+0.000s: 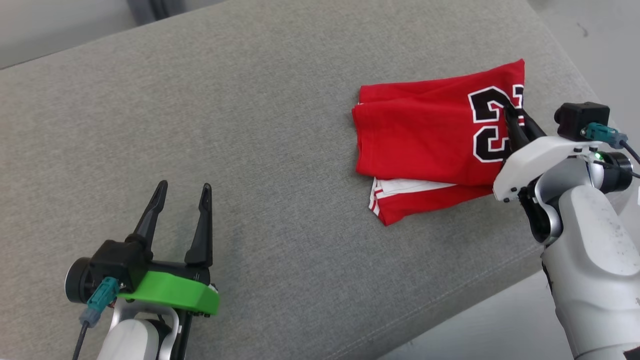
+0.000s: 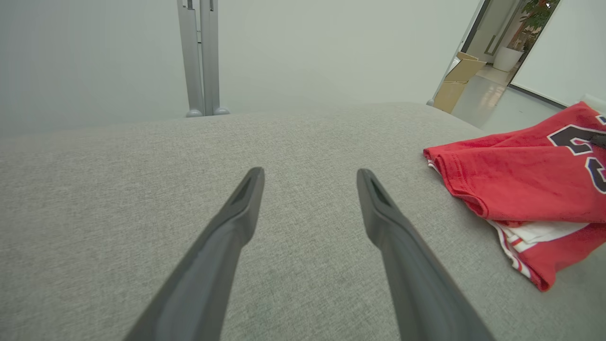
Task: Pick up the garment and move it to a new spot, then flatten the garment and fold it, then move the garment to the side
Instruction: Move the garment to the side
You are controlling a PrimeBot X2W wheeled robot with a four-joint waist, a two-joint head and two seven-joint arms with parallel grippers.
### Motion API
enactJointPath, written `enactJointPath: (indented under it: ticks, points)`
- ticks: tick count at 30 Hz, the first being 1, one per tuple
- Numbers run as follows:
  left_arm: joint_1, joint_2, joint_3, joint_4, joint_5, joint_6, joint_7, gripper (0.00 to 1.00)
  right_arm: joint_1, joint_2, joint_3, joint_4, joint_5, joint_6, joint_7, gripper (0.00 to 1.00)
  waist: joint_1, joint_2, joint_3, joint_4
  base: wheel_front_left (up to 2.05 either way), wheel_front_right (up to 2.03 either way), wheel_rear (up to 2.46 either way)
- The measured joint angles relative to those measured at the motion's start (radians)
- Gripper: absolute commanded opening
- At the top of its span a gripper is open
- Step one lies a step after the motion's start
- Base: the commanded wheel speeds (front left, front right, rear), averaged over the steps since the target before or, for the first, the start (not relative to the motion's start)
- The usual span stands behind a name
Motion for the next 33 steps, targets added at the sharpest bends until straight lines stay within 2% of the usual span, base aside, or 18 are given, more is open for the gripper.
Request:
enactJointPath:
  ticks: [4,8,16,23,24,25,29,33]
  points:
    - [-0.009,0.011,-0.005,-0.019,0.008,0.001,0.014,1.0,-0.069,0.005,0.015,0.056,-0.02,0.0,-0.049,0.0,0.0,0.0,0.044,-0.037,0.0,0.0,0.0]
    - [-0.013,0.019,0.0,-0.04,0.009,0.009,0.017,1.0,-0.161,-0.02,0.02,0.134,-0.036,0.0,-0.074,0.0,0.0,0.0,0.081,-0.038,0.0,0.0,0.0]
    - [-0.028,0.031,0.005,-0.08,0.009,0.019,0.025,1.0,-0.327,-0.142,-0.046,0.276,-0.095,0.0,-0.108,0.0,0.0,0.0,0.111,0.05,0.0,0.0,0.0]
    - [-0.031,0.026,-0.003,-0.091,0.009,0.025,0.018,1.0,-0.4,-0.247,-0.137,0.357,-0.156,0.0,-0.149,0.0,0.0,0.0,0.139,0.141,0.0,0.0,0.0]
    - [-0.031,0.025,-0.005,-0.091,0.009,0.025,0.015,1.0,-0.402,-0.256,-0.149,0.361,-0.169,0.0,-0.163,0.25,0.0,0.0,0.143,0.151,0.0,0.0,0.0]
    - [-0.031,0.024,-0.006,-0.089,0.008,0.025,0.014,1.0,-0.404,-0.266,-0.16,0.364,-0.193,0.0,-0.19,1.0,0.0,0.0,0.147,0.163,0.0,0.0,0.0]
    - [-0.039,0.016,-0.015,-0.072,0.006,0.025,0.001,1.0,-0.415,-0.272,-0.234,0.367,-0.263,0.0,-0.267,1.0,0.0,0.0,0.161,0.201,0.0,0.0,0.0]
    - [-0.043,0.009,-0.018,-0.058,-0.002,0.025,-0.011,1.0,-0.414,-0.226,-0.263,0.366,-0.306,0.0,-0.287,1.0,0.0,0.0,0.16,0.223,0.0,0.0,0.0]
